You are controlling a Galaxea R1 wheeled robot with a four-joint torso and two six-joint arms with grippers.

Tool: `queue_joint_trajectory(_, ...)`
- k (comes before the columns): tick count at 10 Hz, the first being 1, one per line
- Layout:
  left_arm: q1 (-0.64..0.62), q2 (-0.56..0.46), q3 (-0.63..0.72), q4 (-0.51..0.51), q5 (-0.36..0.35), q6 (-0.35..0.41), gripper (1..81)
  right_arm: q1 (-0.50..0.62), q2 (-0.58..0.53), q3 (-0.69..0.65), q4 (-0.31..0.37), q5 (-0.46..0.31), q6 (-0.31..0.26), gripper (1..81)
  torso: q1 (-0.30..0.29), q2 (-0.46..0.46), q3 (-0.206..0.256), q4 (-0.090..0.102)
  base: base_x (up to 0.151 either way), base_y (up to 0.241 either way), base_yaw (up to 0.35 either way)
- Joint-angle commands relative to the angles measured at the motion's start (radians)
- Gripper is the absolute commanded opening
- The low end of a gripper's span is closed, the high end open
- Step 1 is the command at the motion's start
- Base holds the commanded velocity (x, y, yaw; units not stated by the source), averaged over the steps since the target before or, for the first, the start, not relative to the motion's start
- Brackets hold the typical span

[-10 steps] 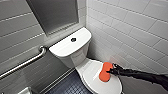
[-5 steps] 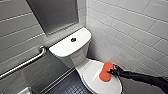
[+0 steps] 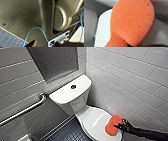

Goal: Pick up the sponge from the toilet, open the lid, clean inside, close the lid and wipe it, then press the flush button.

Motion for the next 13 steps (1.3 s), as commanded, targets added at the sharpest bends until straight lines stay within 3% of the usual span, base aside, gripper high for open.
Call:
queue_joint_trajectory(1, 0.025, -0.007, 0.017, 0.000, 0.098, 0.008, 81.1, -0.024, -0.119, 0.072, 0.020, 0.009, 0.016, 1.0, 0.000, 0.000, 0.000, 0.000, 0.000, 0.000, 0.000)
queue_joint_trajectory(5, 0.025, -0.006, 0.020, 0.000, 0.098, 0.008, 81.1, -0.203, -0.286, 0.223, 0.023, 0.130, 0.014, 1.0, 0.000, -0.001, 0.000, 0.000, 0.000, 0.000, 0.000)
queue_joint_trajectory(8, 0.025, -0.005, 0.022, 0.000, 0.098, 0.010, 81.1, -0.460, -0.345, 0.242, 0.014, 0.278, 0.011, 1.0, 0.000, -0.001, 0.000, 0.000, 0.000, 0.000, 0.000)
queue_joint_trajectory(10, 0.025, -0.007, 0.032, 0.003, 0.096, 0.011, 81.1, -0.593, -0.372, 0.268, 0.011, 0.327, 0.004, 1.0, 0.000, -0.001, 0.000, 0.000, 0.000, 0.000, 0.000)
queue_joint_trajectory(13, 0.025, 0.000, 0.035, 0.003, 0.096, 0.025, 81.1, -0.595, -0.522, 0.539, -0.029, 0.342, -0.018, 1.0, 0.000, -0.001, 0.000, 0.000, 0.000, 0.000, 0.000)
